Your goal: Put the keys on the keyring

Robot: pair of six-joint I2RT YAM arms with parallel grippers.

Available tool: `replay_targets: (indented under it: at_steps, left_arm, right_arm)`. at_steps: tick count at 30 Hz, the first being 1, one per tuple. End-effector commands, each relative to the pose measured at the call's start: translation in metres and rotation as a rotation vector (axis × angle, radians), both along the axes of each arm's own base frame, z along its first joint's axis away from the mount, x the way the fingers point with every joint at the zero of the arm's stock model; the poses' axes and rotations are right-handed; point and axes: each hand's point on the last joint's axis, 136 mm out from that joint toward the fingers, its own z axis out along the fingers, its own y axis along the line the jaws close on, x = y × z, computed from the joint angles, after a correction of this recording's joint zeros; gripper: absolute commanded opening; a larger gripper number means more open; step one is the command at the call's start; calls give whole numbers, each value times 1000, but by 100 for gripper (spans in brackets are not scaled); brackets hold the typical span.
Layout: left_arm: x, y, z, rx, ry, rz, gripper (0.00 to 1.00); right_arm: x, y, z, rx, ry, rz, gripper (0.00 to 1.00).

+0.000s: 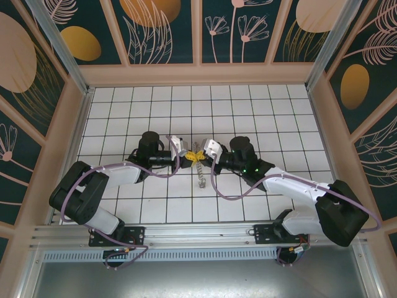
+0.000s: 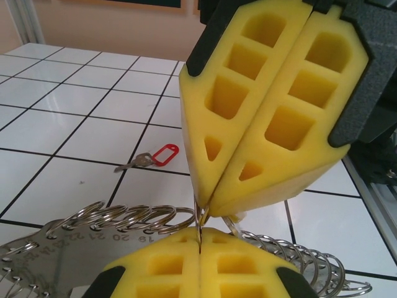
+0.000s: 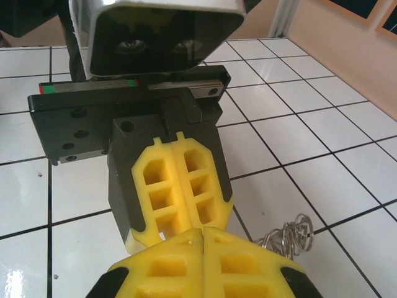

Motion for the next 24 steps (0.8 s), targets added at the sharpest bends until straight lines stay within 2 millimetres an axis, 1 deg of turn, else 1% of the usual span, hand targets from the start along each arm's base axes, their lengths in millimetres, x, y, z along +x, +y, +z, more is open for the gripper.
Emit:
replay_targets:
  at_steps: [1, 9, 17, 24]
  left_arm:
    - [-7, -4, 16, -49, -48, -42, 0]
    - [-6, -4, 14, -58, -52, -48, 0]
    - [-7, -5, 14, -64, -57, -53, 0]
    - [-7, -5, 11, -63, -50, -50, 0]
  right_arm:
    - [14, -11, 9, 3, -47, -97, 0]
    - [13, -19, 6, 39, 31, -130, 0]
    - [15, -22, -1, 65, 98, -143, 4]
    - [13, -26, -2, 108, 132, -140, 6]
